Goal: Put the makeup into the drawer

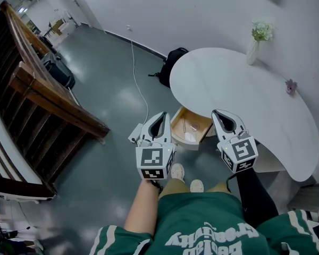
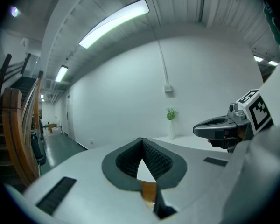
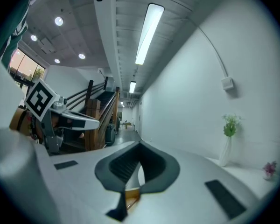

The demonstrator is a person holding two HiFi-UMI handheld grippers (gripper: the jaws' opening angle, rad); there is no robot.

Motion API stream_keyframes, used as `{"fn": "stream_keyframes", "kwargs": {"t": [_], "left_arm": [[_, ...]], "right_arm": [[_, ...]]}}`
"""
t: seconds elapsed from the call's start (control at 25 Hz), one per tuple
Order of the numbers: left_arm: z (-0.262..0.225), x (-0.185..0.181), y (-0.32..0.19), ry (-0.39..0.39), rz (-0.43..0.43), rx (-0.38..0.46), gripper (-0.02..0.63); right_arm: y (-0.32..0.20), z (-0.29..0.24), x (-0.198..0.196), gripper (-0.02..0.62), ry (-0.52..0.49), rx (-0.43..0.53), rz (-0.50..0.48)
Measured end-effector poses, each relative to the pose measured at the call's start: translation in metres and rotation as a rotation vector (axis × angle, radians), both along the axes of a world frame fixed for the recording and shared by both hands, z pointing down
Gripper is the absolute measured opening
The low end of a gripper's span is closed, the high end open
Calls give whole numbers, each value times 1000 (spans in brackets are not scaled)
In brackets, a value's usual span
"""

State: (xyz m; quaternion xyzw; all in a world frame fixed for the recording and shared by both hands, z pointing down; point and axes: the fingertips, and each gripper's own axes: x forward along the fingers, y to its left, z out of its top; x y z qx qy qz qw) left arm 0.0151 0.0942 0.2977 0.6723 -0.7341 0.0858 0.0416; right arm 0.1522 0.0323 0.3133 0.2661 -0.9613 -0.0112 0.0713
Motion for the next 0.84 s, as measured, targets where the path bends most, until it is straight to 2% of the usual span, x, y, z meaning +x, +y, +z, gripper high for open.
{"fn": "stream_keyframes", "kwargs": {"t": [0.56, 0.84], "left_arm": [[0, -9, -2, -2, -15, 6, 0], [3, -26, 5, -5, -36, 5, 0]], "right_arm": [[-6, 2, -2, 3, -4, -4, 7], [-7, 4, -6, 3, 2, 2, 26]]}}
